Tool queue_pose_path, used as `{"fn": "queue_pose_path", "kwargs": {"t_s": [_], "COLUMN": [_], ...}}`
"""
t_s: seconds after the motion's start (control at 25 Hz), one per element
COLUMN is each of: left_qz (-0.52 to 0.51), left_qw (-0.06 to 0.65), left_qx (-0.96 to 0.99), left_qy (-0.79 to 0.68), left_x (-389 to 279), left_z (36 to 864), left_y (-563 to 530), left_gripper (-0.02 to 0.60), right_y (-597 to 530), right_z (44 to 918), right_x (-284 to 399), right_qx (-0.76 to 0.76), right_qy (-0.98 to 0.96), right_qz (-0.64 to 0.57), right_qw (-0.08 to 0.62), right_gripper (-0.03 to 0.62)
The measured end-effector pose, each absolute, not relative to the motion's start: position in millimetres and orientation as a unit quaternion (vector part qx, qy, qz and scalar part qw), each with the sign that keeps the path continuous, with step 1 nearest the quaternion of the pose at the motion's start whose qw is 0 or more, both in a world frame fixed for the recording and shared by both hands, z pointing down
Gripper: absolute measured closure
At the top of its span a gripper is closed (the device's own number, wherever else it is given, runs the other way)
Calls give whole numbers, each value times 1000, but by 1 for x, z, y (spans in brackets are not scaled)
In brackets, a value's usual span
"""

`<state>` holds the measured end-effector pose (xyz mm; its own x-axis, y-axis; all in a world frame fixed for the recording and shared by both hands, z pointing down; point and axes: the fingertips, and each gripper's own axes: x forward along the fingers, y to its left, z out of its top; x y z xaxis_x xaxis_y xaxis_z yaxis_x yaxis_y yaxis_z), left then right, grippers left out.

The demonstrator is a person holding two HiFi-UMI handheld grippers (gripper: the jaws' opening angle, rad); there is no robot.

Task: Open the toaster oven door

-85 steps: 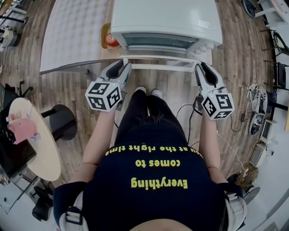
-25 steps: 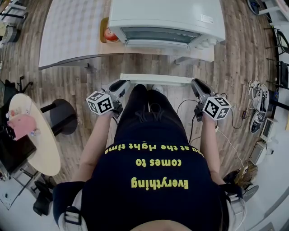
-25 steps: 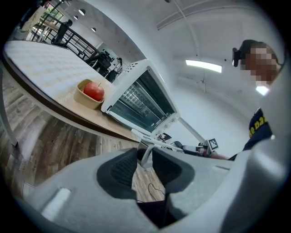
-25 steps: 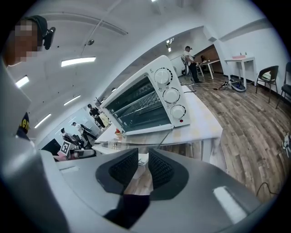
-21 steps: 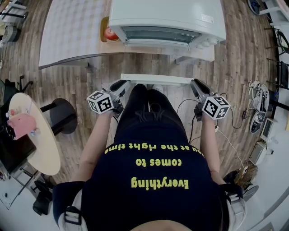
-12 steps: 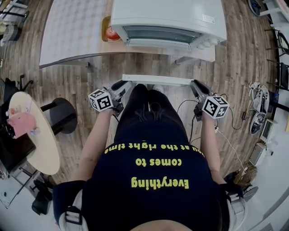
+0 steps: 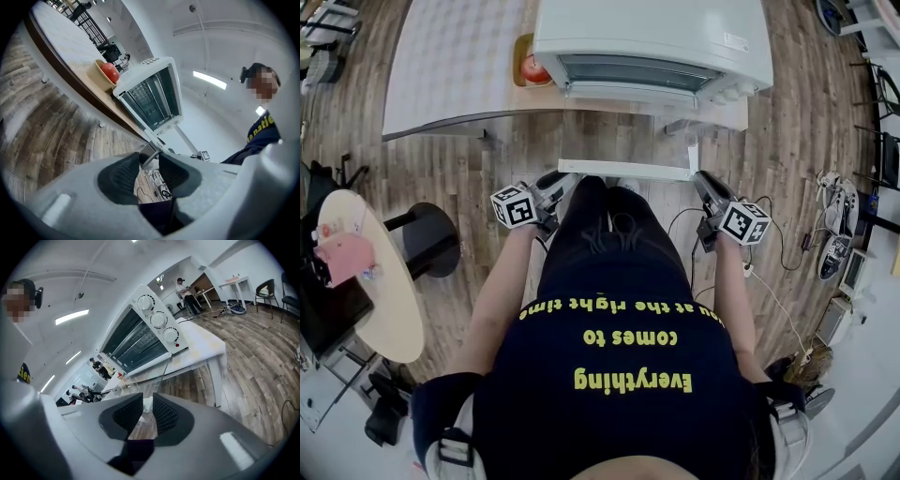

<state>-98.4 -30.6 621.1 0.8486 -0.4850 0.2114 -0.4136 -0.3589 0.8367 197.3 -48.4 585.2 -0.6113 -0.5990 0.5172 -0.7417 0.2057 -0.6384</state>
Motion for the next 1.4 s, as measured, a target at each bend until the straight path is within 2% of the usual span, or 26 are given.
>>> {"fn": "queue_pose_path", "kwargs": {"t_s": [1.4], "left_qz": [39], "left_qw": [556], "left_qx": [781], "left_qy": [-281], "left_x": [-84], "left_z": [711], "left_y": [-30], "left_gripper": [471], "right_y": [-52], "right_z": [667], "right_x": [192], "right_qx": [432], "right_qy": [-732], "right_qz": [523], "right_qw": [67], "right_gripper": [508]}}
